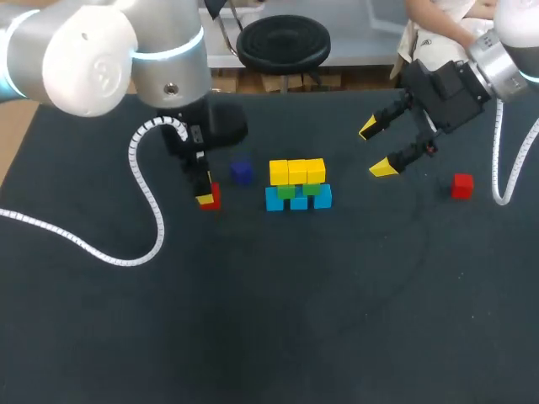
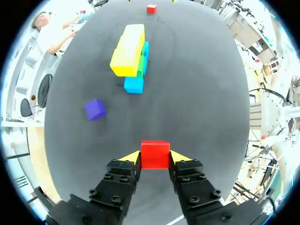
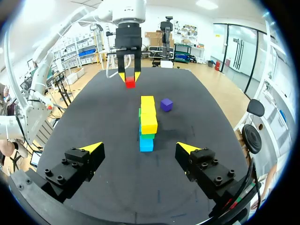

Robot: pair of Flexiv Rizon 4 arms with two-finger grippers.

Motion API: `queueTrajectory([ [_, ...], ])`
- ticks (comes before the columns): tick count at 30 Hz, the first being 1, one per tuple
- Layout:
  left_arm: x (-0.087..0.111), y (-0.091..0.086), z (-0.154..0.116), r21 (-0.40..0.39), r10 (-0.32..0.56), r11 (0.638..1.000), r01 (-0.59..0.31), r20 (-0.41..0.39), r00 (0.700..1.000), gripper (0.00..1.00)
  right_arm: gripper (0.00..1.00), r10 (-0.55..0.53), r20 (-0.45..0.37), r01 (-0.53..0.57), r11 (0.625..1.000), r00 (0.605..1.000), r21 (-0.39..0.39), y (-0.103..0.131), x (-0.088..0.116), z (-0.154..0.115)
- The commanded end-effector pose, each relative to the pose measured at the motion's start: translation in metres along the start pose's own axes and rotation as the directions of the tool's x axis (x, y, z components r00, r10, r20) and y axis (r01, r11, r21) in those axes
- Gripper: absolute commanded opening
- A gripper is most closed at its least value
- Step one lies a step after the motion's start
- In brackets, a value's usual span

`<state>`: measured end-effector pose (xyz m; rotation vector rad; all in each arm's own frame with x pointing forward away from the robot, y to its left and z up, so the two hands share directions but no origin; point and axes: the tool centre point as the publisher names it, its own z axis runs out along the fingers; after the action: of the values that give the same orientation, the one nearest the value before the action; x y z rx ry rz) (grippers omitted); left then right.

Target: Place the blue cubes, place green cubes on the blue cubes, place the yellow cubes on the green cubes, then place the red cubes on the yellow cubes, and place purple cube on the red cubes.

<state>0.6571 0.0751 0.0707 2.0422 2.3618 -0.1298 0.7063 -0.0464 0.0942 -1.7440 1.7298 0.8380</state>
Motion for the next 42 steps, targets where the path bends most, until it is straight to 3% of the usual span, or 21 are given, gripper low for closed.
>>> queueTrajectory([
  [1,-0.001,-0.009,-0.02,-0.039,-0.017,0.999,0.016,-0.015,1.0,0.0,1.0,0.0,0.0,0.0,1.0,1.0,0.003,0.001,0.0,0.0],
  [7,-0.012,-0.011,-0.037,-0.051,-0.045,0.998,0.044,-0.018,0.999,0.0,1.0,0.0,0.0,0.0,1.0,1.0,0.003,0.001,0.0,0.0],
  [11,-0.018,-0.012,-0.043,-0.07,-0.01,0.997,0.009,-0.019,1.0,0.0,1.0,0.0,0.0,0.0,1.0,1.0,0.003,0.001,0.0,0.0],
  [39,-0.018,-0.012,-0.043,-0.07,-0.01,0.997,0.009,-0.019,1.0,0.0,1.0,0.0,0.0,0.0,1.0,1.0,0.003,0.001,0.0,0.0],
  [42,-0.027,-0.016,-0.048,-0.075,-0.04,0.996,0.039,-0.02,0.999,0.0,1.0,0.0,0.0,0.0,1.0,1.0,0.003,0.001,0.0,0.0],
])
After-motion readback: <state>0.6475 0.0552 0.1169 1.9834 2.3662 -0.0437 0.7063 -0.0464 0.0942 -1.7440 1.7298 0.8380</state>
